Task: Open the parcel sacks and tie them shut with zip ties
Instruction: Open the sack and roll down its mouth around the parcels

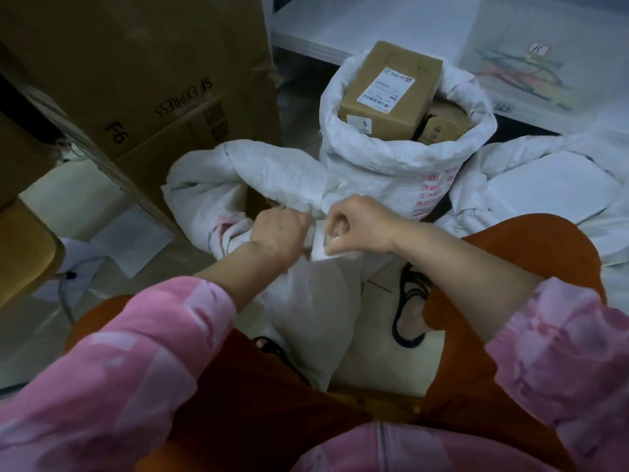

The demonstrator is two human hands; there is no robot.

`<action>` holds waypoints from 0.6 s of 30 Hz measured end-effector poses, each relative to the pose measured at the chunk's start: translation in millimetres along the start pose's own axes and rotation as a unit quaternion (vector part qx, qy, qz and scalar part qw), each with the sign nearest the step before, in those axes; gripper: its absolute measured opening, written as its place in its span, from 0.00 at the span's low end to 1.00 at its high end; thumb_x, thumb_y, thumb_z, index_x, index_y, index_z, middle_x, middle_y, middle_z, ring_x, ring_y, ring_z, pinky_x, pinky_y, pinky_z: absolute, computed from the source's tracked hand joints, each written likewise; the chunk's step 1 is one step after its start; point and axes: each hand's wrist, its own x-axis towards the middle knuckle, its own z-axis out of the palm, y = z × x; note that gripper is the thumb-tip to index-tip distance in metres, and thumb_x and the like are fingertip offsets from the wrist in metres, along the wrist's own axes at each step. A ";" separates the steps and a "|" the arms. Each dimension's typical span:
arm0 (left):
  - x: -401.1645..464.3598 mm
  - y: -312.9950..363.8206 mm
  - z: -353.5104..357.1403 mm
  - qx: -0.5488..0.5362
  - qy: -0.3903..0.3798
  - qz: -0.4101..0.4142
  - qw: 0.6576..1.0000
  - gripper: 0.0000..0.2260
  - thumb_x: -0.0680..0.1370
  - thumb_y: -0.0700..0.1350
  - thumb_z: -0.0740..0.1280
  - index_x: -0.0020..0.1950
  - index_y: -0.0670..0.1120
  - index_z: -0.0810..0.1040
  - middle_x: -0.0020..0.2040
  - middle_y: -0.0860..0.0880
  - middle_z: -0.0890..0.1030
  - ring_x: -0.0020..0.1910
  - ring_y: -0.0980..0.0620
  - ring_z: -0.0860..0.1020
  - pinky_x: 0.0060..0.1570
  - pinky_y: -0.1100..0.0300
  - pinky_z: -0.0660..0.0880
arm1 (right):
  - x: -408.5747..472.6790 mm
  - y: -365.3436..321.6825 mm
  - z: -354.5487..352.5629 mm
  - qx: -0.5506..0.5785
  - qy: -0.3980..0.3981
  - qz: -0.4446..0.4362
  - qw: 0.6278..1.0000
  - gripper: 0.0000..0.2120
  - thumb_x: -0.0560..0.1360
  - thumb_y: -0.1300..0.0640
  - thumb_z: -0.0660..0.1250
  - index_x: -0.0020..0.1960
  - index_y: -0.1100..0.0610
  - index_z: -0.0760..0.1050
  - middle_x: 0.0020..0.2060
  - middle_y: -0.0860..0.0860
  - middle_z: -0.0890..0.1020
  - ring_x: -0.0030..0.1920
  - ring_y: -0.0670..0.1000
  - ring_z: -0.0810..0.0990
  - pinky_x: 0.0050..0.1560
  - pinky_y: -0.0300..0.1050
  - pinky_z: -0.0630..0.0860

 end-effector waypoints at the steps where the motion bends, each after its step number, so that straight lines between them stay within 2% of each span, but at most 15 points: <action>1: -2.6 2.2 2.4 0.022 0.027 0.017 0.999 0.12 0.78 0.45 0.63 0.61 0.47 0.72 0.54 0.48 0.78 0.50 0.47 0.80 0.39 0.57 0.68 | 3.1 -1.9 -4.2 -0.041 0.022 -0.013 0.999 0.17 0.66 0.53 0.75 0.53 0.53 0.75 0.39 0.43 0.73 0.45 0.48 0.74 0.42 0.43 0.69; 3: -8.0 8.1 4.4 0.037 0.059 0.047 0.996 0.18 0.79 0.45 0.62 0.68 0.46 0.67 0.58 0.48 0.76 0.49 0.48 0.80 0.37 0.58 0.66 | 8.2 -10.7 -5.0 -0.161 0.010 -0.032 0.986 0.23 0.66 0.53 0.74 0.58 0.52 0.71 0.44 0.45 0.72 0.47 0.49 0.73 0.42 0.43 0.67; 5: -11.3 10.5 10.1 0.031 0.070 0.055 0.996 0.20 0.78 0.44 0.63 0.69 0.45 0.65 0.58 0.49 0.74 0.45 0.49 0.80 0.35 0.59 0.66 | 14.3 -16.4 2.3 -0.258 -0.033 -0.033 0.965 0.20 0.66 0.51 0.74 0.54 0.54 0.71 0.44 0.48 0.74 0.48 0.50 0.76 0.40 0.44 0.67; 6: -12.3 8.9 16.1 0.025 0.095 0.052 0.994 0.20 0.76 0.43 0.66 0.68 0.45 0.68 0.54 0.49 0.75 0.41 0.50 0.80 0.32 0.59 0.66 | 17.4 -16.4 5.9 -0.300 -0.035 -0.033 0.953 0.18 0.66 0.51 0.74 0.52 0.54 0.72 0.43 0.49 0.75 0.47 0.51 0.76 0.39 0.44 0.66; 8: -15.7 1.3 23.7 0.015 0.156 0.049 0.986 0.19 0.65 0.39 0.76 0.55 0.45 0.78 0.40 0.49 0.77 0.27 0.51 0.76 0.23 0.62 0.61 | 19.3 -12.5 12.3 -0.376 -0.012 -0.037 0.926 0.11 0.70 0.55 0.71 0.50 0.56 0.73 0.45 0.52 0.78 0.48 0.53 0.78 0.39 0.45 0.66; 10: -18.4 -3.6 27.8 0.009 0.191 0.042 0.981 0.17 0.57 0.36 0.78 0.42 0.44 0.79 0.32 0.48 0.75 0.20 0.51 0.71 0.21 0.65 0.56 | 17.7 -6.5 18.2 -0.413 0.013 -0.059 0.909 0.07 0.74 0.62 0.64 0.53 0.58 0.74 0.49 0.54 0.80 0.51 0.55 0.79 0.39 0.45 0.66; 11: -19.7 -3.6 27.7 -0.012 0.169 0.041 0.985 0.16 0.57 0.36 0.78 0.40 0.43 0.77 0.33 0.47 0.75 0.21 0.50 0.72 0.21 0.64 0.57 | 16.5 -3.0 21.6 -0.427 0.021 -0.071 0.901 0.08 0.76 0.64 0.61 0.54 0.59 0.74 0.50 0.54 0.80 0.52 0.56 0.79 0.39 0.46 0.65; 12: -19.3 -2.2 25.5 -0.054 0.112 0.032 0.992 0.16 0.61 0.37 0.77 0.43 0.43 0.75 0.37 0.46 0.76 0.26 0.49 0.74 0.23 0.61 0.61 | 15.2 2.1 25.1 -0.431 0.029 -0.075 0.899 0.09 0.77 0.65 0.59 0.55 0.60 0.74 0.51 0.55 0.81 0.52 0.57 0.79 0.38 0.46 0.65; 14: -12.5 -2.5 11.4 -0.156 -0.037 -0.012 0.987 0.15 0.68 0.45 0.75 0.49 0.44 0.73 0.43 0.47 0.75 0.38 0.48 0.76 0.33 0.58 0.68 | 13.8 13.8 32.8 -0.424 0.067 -0.089 0.899 0.10 0.76 0.65 0.59 0.55 0.61 0.74 0.47 0.56 0.81 0.48 0.58 0.81 0.34 0.46 0.63; 15: -6.2 -5.7 3.7 -0.203 -0.113 -0.014 0.973 0.14 0.69 0.49 0.75 0.47 0.44 0.74 0.42 0.48 0.75 0.39 0.50 0.75 0.35 0.59 0.69 | 11.5 17.2 36.9 -0.431 0.097 -0.100 0.891 0.08 0.72 0.66 0.63 0.50 0.61 0.76 0.40 0.56 0.82 0.41 0.57 0.82 0.30 0.44 0.60; 16: 1.7 -9.6 -3.9 -0.240 -0.151 -0.011 0.959 0.14 0.68 0.51 0.75 0.44 0.44 0.76 0.39 0.49 0.75 0.37 0.51 0.74 0.35 0.61 0.69 | 9.2 17.6 39.7 -0.445 0.118 -0.094 0.882 0.08 0.65 0.67 0.66 0.43 0.61 0.77 0.32 0.55 0.81 0.31 0.55 0.81 0.27 0.41 0.57; 18: 12.8 -19.4 -16.0 -0.281 -0.183 -0.006 0.942 0.16 0.67 0.54 0.75 0.46 0.44 0.80 0.40 0.49 0.79 0.37 0.53 0.75 0.37 0.61 0.71 | 9.1 18.8 44.6 -0.419 0.212 -0.137 0.872 0.05 0.57 0.65 0.63 0.31 0.59 0.75 0.20 0.52 0.74 0.19 0.52 0.73 0.25 0.36 0.53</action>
